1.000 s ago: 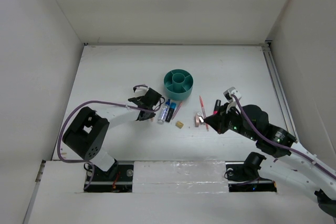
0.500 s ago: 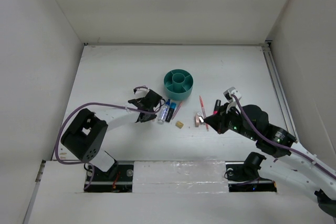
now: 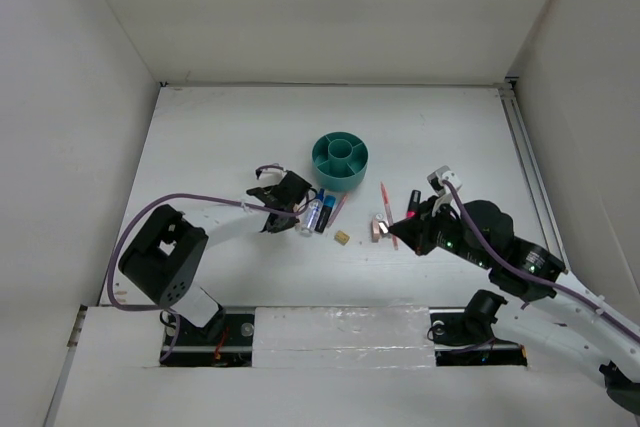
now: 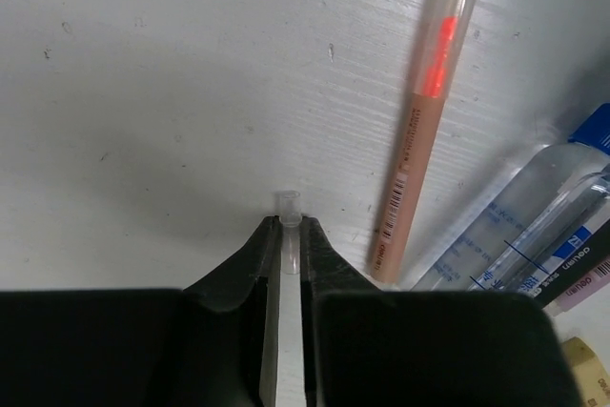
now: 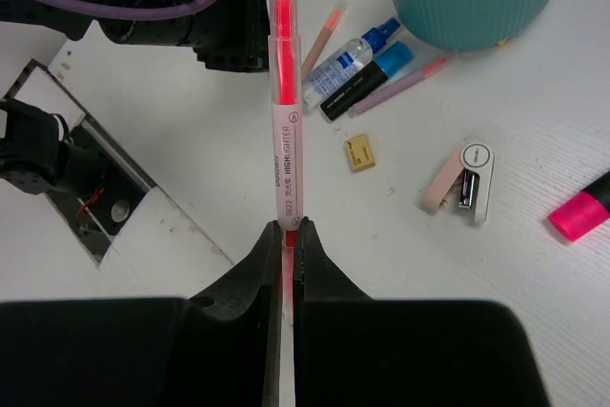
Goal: Sort the stationery into containers
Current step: Grab a piece of stationery with the left arm, then cap the pen
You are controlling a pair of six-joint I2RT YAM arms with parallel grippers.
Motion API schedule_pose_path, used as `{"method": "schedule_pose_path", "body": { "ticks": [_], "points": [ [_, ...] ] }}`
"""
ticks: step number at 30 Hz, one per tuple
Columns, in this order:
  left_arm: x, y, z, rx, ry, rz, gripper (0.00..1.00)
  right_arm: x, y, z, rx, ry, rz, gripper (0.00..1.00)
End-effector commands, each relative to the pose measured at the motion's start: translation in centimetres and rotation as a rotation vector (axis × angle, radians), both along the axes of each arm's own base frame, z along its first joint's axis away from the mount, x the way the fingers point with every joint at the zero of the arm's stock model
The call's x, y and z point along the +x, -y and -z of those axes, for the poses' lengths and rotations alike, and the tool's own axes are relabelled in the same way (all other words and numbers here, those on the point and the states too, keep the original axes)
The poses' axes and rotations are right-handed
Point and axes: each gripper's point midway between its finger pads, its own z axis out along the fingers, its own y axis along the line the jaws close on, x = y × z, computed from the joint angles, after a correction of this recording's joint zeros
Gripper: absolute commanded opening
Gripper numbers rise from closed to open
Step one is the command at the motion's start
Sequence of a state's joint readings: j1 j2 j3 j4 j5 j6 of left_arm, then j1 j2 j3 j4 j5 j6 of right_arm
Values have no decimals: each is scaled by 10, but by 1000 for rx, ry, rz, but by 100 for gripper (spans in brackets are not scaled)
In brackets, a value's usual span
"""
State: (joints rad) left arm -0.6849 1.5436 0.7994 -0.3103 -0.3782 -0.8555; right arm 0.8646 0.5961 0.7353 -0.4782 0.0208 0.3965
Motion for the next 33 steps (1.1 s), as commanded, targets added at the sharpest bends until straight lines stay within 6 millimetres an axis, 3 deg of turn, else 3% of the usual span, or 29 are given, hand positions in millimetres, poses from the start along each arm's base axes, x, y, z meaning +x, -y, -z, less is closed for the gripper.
{"method": "schedule_pose_path", "body": {
  "ticks": [1, 10, 13, 15, 17, 18, 23, 24, 26, 30, 31, 33],
  "points": [
    [-50, -22, 37, 82, -217, -2, 0, 1, -5, -12, 51, 35, -10, 0],
    [-40, -8, 27, 17, -169, 34, 0, 2, -7, -12, 51, 34, -10, 0],
    [-14, 6, -11, -46, -35, 42, 0, 3, -8, -5, 42, 15, -7, 0],
    [7, 12, -53, -67, 72, 45, 0, 4, -10, -5, 41, 14, -7, 0],
    [18, 14, -81, -62, 126, 56, 0, 5, -11, -2, 34, 8, -7, 0],
    [30, 23, -108, -86, 177, 78, 0, 4, -13, -5, 49, 6, -13, 0],
    [48, 45, -198, -189, 366, 203, 0, -1, -24, -2, 105, -19, -56, 0],
    [48, 51, -212, -239, 387, 246, 0, -2, -31, -9, 155, -9, -72, 0],
    [52, 52, -249, -324, 487, 281, 0, -7, -42, -1, 185, -44, -123, 0],
    [48, 57, -280, -387, 560, 334, 0, -9, -64, -5, 292, -75, -182, 0],
    [47, 56, -288, -390, 586, 343, 0, -8, -70, -18, 358, -54, -196, 0],
    [44, 55, -299, -422, 654, 358, 0, -11, -78, -24, 408, -55, -228, 0]
  ]
}}
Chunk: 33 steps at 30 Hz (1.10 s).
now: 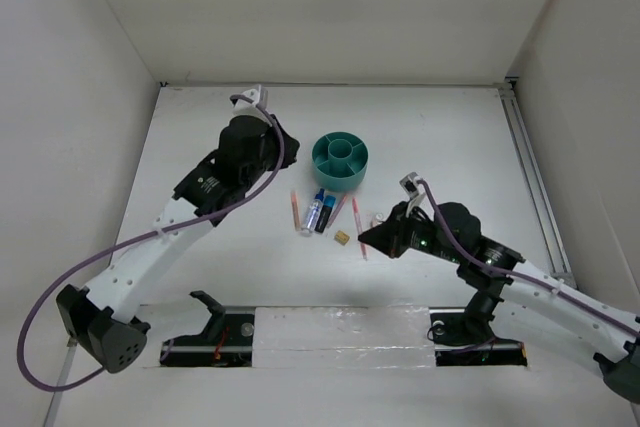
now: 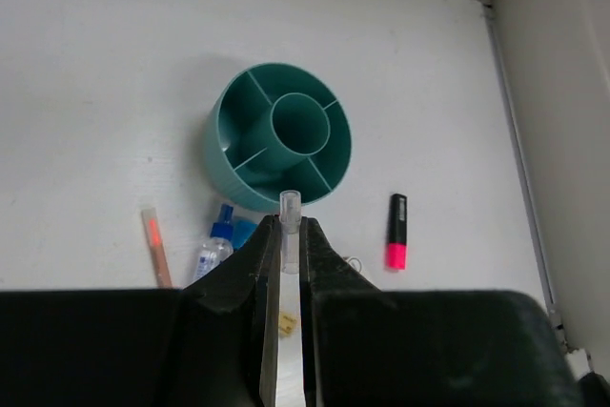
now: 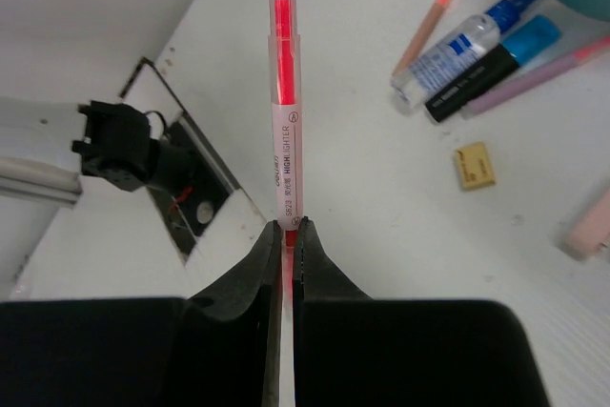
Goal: Sort the stationery into containers
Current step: Cap the pen
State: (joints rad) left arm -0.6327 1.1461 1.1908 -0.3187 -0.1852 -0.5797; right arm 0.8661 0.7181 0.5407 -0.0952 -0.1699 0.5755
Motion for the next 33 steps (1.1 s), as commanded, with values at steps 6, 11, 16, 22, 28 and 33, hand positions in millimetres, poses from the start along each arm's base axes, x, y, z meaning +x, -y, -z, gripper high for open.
{"method": "schedule_pose_path", "body": {
  "ticks": [6, 11, 16, 22, 28, 33],
  "points": [
    [-35, 9, -67, -164, 261, 181, 0, -7, -49, -68, 336, 70, -169, 0],
    [-55, 11, -77, -197, 317, 263, 0, -20, -77, -75, 423, 41, -259, 0],
    [-70, 9, -89, -239, 378, 305, 0, -26, -92, -108, 497, 101, -257, 0],
    [-84, 15, -87, -251, 411, 389, 0, -36, -91, -135, 606, 114, -274, 0],
    [-99, 19, -98, -285, 464, 458, 0, -36, -92, -148, 636, 136, -278, 0],
    [-104, 17, -100, -297, 488, 467, 0, -31, -102, -143, 620, 125, -283, 0]
  ]
}}
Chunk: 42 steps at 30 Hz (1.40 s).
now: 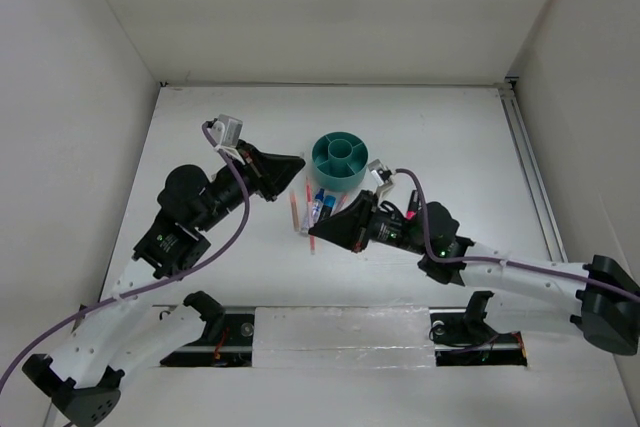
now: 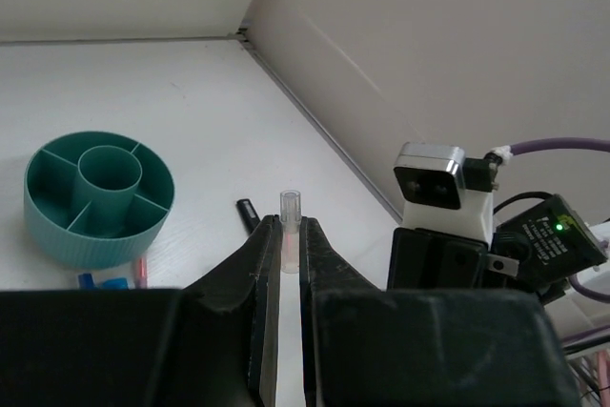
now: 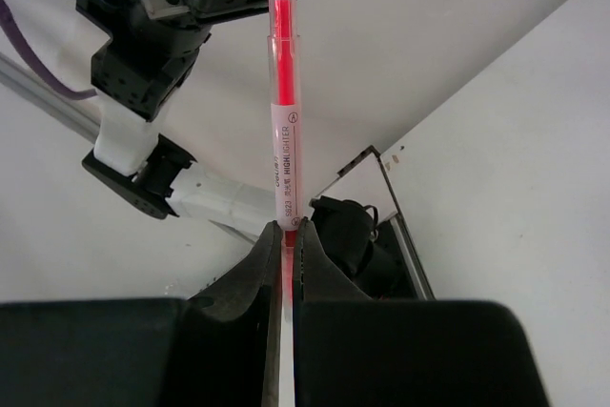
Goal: Sort the stationery into containers
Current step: Cap the pen
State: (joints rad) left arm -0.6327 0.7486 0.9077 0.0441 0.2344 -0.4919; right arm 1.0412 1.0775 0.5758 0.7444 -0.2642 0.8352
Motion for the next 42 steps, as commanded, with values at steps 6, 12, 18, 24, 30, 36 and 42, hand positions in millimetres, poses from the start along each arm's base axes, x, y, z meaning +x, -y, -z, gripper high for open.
{"method": "schedule_pose_path", "body": {
  "ticks": [6, 12, 18, 24, 30, 36, 42],
  "points": [
    [-8, 0, -25, -53, 105, 30, 0, -1, -9, -34, 113, 50, -33, 0],
    [-5, -1, -21, -49, 96, 11, 0, 0, -12, -36, 124, 47, -36, 0],
    [-5, -1, -21, -49, 96, 11, 0, 4, -12, -37, 127, 41, -16, 0],
    [-7, -3, -24, -55, 104, 11, 0, 10, -11, -33, 108, 29, 20, 0],
    [-7, -3, -24, -61, 97, 12, 0, 14, -9, -36, 102, 26, 51, 0],
    [-6, -2, -20, -55, 90, 13, 0, 17, -10, -34, 87, 15, 60, 0],
    [-6, -2, -22, -61, 97, 12, 0, 18, -12, -35, 87, 15, 60, 0]
  ]
}}
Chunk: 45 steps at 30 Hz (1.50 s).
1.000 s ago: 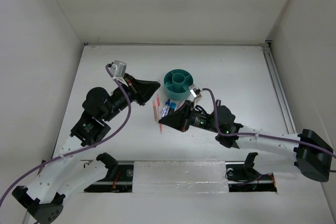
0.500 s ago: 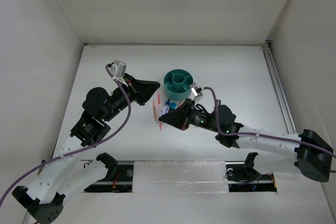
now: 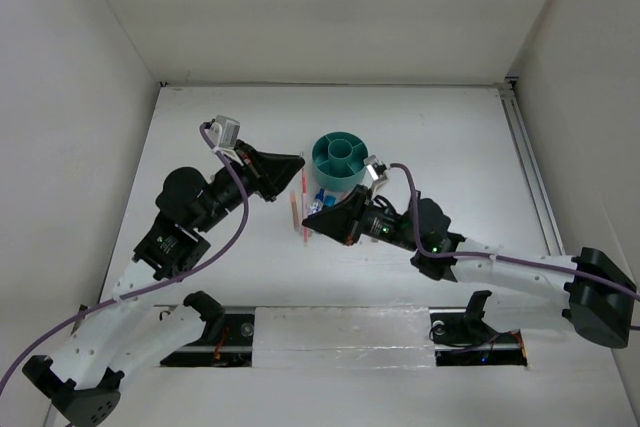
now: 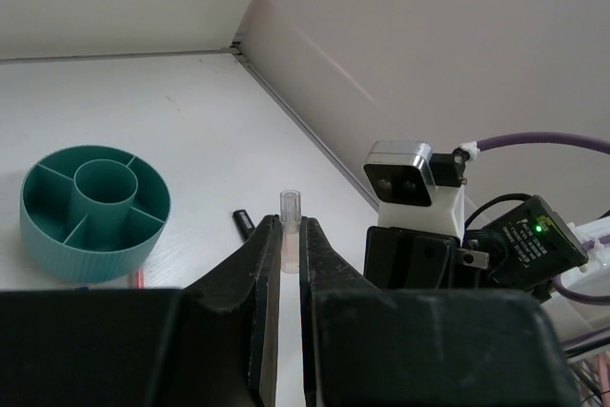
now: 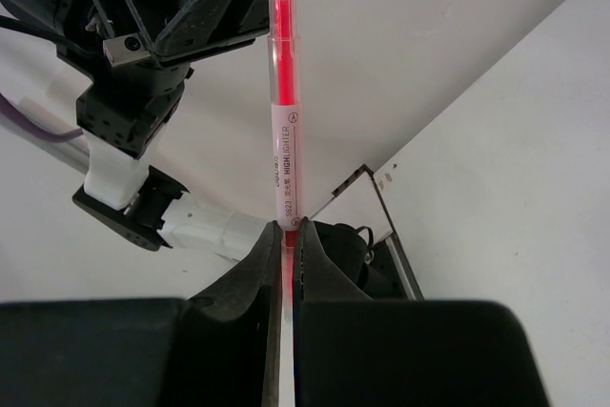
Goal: Sort the stationery into containers
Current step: Cap the pen
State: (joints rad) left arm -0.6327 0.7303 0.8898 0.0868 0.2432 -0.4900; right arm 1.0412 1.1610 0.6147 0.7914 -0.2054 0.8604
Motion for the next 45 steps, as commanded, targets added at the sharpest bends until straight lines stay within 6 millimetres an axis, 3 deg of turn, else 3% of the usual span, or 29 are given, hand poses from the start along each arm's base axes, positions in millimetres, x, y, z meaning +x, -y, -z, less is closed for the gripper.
{"method": "schedule_pose_path", "body": {
  "ticks": [1, 7, 13, 27, 45],
  "points": [
    [-3, -1, -15, -37, 60, 4, 0, -2, -1, -29, 58, 49, -3, 0],
    [4, -10, -16, -51, 48, -63, 0, -6, -4, -30, 54, 56, -31, 0],
    [11, -17, -13, -42, 24, -120, 0, -9, -2, -15, 38, 38, -44, 0],
    [7, -14, -13, -46, 20, -90, 0, -3, -13, -1, 13, 13, -48, 0],
    [8, -13, -8, -39, 12, -91, 0, 2, -14, -14, 17, 32, -25, 0]
  ]
}}
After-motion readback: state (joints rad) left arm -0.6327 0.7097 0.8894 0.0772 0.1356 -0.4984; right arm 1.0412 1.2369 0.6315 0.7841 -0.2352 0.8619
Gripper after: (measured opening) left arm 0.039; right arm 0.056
